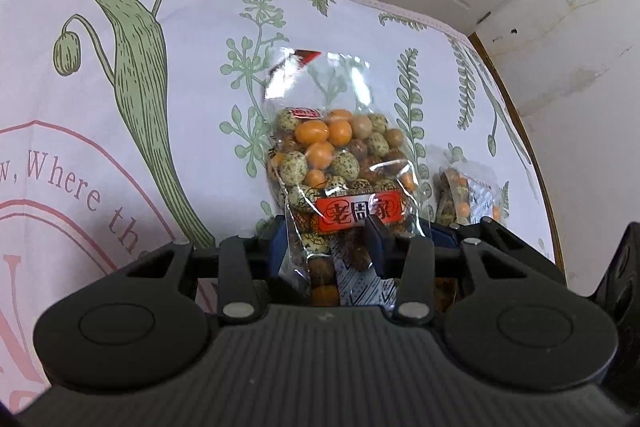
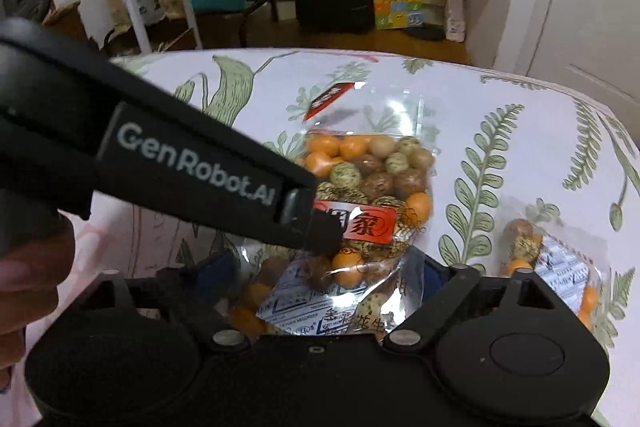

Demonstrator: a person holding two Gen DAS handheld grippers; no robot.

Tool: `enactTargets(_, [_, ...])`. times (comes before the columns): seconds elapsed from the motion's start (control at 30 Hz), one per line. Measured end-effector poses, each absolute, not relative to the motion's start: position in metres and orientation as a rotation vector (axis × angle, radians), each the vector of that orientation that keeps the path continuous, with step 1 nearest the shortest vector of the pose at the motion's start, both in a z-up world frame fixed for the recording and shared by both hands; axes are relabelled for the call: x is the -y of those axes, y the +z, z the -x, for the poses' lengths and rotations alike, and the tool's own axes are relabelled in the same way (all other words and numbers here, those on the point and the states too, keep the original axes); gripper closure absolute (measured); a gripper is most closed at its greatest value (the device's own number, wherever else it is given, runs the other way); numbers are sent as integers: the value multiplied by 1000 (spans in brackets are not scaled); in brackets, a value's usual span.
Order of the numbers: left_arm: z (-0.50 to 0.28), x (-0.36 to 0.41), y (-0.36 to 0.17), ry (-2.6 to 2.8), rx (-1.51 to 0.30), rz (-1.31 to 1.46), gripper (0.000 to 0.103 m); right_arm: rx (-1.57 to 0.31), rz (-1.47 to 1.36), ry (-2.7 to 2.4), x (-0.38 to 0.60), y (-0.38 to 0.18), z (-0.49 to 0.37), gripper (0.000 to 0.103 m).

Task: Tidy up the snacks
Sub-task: 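Grasp the clear bag of coated peanuts with the left gripper, then carry the peanut bag into the pink box and release it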

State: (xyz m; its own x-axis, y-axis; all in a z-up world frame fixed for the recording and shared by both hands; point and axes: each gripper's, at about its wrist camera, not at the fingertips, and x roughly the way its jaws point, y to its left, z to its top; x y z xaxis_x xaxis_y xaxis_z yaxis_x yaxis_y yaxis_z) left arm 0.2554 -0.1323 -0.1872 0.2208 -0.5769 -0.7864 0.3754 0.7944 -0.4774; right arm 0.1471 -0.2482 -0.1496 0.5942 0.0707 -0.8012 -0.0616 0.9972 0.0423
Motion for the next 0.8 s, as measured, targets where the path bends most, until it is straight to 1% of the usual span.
enactTargets(0.03, [-254, 132, -186, -670, -1181, 195, 63, -928, -17, 78, 249, -148, -143, 17])
enactTargets(0.13, [-244, 131, -182, -680, -1187, 189, 63, -927, -28, 71, 250, -142, -132, 18])
enactTargets(0.37, [-199, 119, -157, -643, -1148, 98, 63, -904, -126, 107, 238, -126, -97, 17])
enactTargets(0.4, [-191, 114, -152, -632, -1140, 84, 63, -894, -153, 125, 236, -122, -91, 16])
enactTargets(0.53, [-169, 89, -138, -582, -1136, 70, 62, -823, -252, 251, 233, -110, -64, 16])
enactTargets(0.67, [-149, 62, -123, -561, -1142, 84, 62, -818, -222, 315, 215, -98, -46, 16])
enactTargets(0.8, [-131, 42, -107, -530, -1132, 77, 62, -827, -217, 340, 196, -84, -38, 19])
